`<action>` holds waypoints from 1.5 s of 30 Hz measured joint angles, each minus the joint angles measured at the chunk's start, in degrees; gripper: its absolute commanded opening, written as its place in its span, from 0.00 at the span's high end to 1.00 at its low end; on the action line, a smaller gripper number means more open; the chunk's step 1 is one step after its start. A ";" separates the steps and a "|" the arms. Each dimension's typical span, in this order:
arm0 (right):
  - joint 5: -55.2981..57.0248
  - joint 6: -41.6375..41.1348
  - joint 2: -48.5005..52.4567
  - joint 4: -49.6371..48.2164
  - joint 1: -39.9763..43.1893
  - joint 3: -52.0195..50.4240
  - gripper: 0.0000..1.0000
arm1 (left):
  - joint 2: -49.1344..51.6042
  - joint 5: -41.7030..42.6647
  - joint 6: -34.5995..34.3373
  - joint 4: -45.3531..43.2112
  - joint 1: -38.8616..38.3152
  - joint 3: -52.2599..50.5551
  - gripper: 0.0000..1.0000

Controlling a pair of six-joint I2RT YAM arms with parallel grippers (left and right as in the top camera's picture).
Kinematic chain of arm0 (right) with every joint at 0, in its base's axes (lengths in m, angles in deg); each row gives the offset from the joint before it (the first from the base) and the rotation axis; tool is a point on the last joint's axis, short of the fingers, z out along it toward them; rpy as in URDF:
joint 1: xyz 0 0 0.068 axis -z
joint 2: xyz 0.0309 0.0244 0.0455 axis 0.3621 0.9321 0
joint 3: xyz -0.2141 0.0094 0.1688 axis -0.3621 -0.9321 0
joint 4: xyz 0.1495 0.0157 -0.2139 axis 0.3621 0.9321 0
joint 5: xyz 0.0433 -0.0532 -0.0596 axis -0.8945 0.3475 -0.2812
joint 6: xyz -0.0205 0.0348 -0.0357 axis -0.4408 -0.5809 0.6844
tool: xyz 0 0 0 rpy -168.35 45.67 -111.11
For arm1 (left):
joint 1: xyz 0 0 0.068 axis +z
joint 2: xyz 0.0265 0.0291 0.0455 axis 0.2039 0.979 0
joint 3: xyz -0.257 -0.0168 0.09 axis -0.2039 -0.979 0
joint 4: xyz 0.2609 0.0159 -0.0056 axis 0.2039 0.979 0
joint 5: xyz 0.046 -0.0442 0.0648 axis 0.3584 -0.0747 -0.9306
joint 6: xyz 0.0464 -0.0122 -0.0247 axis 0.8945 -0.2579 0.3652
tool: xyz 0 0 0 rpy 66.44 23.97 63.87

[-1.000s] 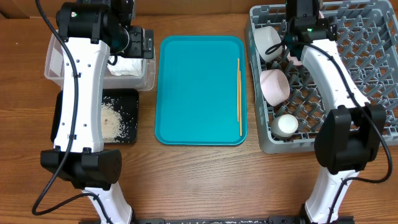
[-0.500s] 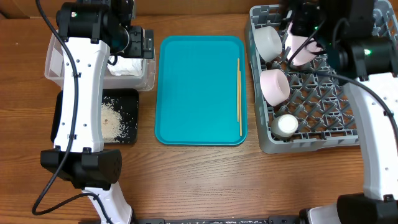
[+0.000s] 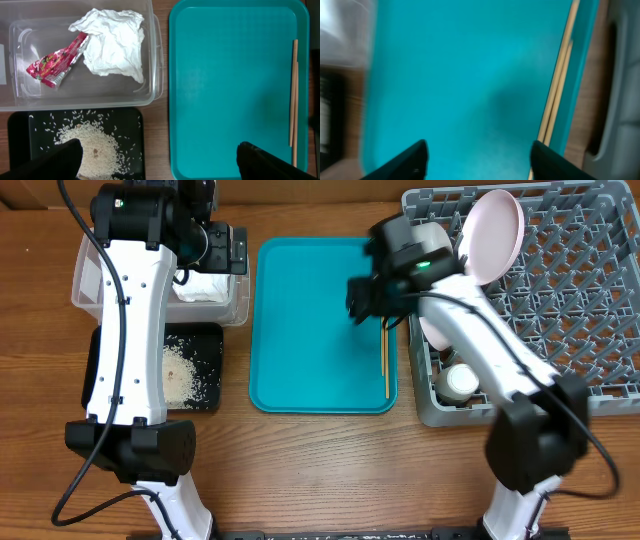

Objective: Sort waste into correct bins and load items into the dishwasher
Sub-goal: 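Move the right gripper to the chopsticks and grasp one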

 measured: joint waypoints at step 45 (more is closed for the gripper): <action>11.61 -3.43 15.02 3.52 -1.31 1.68 0.48 | 0.00 0.00 0.00 0.00 0.00 0.00 0.00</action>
